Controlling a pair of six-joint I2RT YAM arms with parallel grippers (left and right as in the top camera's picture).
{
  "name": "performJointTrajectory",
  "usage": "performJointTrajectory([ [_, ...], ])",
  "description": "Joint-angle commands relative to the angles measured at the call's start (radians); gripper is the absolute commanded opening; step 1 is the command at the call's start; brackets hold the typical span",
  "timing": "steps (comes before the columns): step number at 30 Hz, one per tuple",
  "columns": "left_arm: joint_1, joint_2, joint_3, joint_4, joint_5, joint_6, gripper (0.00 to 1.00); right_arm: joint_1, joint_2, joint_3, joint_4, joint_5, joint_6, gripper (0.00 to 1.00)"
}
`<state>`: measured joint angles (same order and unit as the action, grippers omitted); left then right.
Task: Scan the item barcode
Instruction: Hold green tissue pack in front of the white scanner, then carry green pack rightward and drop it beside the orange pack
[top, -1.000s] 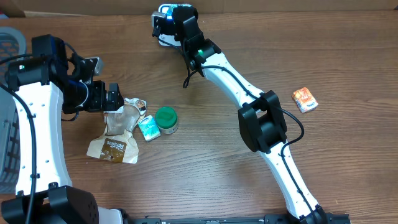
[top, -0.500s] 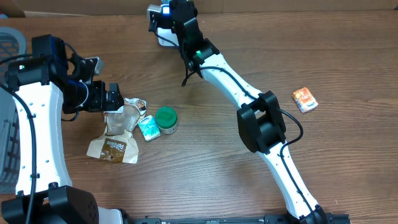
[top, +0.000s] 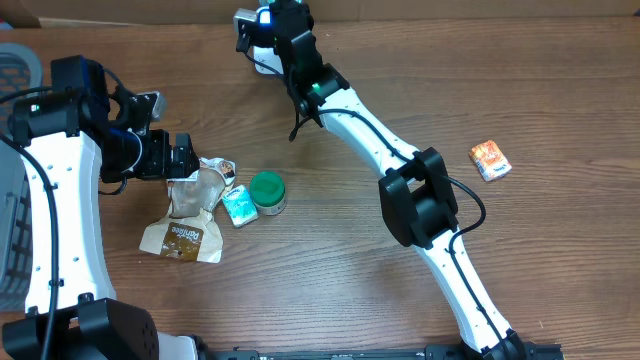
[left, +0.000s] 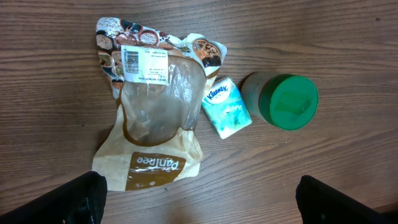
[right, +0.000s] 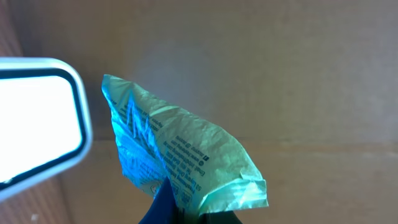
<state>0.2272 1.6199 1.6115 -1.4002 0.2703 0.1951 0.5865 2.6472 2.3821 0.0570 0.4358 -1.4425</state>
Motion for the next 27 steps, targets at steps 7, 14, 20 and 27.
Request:
performJointTrajectory([
  [7,0.002,0.008,0.001,-0.001,0.011,0.026,1.00,-0.006,-0.317,0.013,-0.301,-0.031,0.684,0.04],
  [14,0.002,0.008,0.001,-0.001,0.011,0.026,1.00,-0.009,-0.578,0.013,-0.852,-0.038,1.265,0.04],
  [20,0.002,0.008,0.001,-0.001,0.011,0.026,1.00,-0.117,-0.724,0.013,-1.394,-0.225,1.641,0.04],
  [27,0.002,0.008,0.001,-0.001,0.011,0.026,0.99,-0.351,-0.700,0.006,-1.689,-0.373,1.814,0.04],
])
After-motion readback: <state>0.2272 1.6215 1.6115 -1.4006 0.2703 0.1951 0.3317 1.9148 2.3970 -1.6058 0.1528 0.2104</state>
